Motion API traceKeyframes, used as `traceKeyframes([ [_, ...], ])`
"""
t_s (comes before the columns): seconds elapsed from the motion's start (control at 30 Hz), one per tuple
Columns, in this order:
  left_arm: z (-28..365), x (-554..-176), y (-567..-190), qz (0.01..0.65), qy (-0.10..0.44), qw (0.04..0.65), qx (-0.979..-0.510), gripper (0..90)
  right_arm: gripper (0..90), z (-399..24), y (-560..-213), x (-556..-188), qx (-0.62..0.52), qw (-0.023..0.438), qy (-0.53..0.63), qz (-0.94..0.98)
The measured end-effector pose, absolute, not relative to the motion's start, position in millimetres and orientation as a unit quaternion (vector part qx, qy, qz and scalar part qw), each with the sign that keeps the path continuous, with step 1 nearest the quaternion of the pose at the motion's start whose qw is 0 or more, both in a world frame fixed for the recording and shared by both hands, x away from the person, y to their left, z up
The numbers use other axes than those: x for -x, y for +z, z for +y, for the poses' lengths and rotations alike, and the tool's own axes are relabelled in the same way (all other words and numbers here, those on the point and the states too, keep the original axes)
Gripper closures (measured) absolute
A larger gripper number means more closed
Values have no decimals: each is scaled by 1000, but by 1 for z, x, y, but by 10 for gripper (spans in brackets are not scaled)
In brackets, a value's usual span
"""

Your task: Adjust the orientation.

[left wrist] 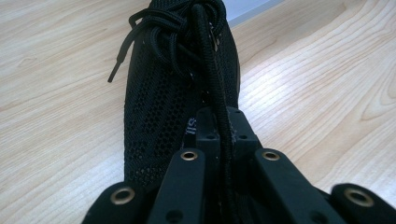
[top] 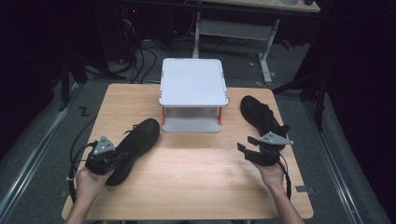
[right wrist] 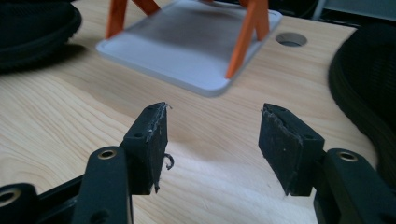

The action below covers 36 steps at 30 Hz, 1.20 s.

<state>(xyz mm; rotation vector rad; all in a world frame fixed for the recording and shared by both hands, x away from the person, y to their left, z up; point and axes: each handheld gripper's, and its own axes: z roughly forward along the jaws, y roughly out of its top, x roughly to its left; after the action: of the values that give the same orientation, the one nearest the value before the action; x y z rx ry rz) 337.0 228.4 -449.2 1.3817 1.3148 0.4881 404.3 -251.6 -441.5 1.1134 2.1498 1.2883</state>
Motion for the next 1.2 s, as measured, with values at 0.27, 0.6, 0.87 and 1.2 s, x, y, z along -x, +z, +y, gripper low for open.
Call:
traceKeyframes([
  [0.27, 223, -325, -441, 554, 197, 557, -586, 863, 524, -244, -432, -421, -401, 177, 464, 770],
  [0.6, 210, -316, -431, 555, 189, 565, -581, 862, 652, -238, -402, -435, -366, 200, 489, 766],
  [0.87, 185, -316, -425, 544, 176, 570, -590, 862, 722, -222, -370, -449, -344, 213, 501, 765],
  [1.2, 152, -330, -421, 531, 170, 573, -600, 862, 755, -196, -350, -475, -331, 218, 499, 771],
])
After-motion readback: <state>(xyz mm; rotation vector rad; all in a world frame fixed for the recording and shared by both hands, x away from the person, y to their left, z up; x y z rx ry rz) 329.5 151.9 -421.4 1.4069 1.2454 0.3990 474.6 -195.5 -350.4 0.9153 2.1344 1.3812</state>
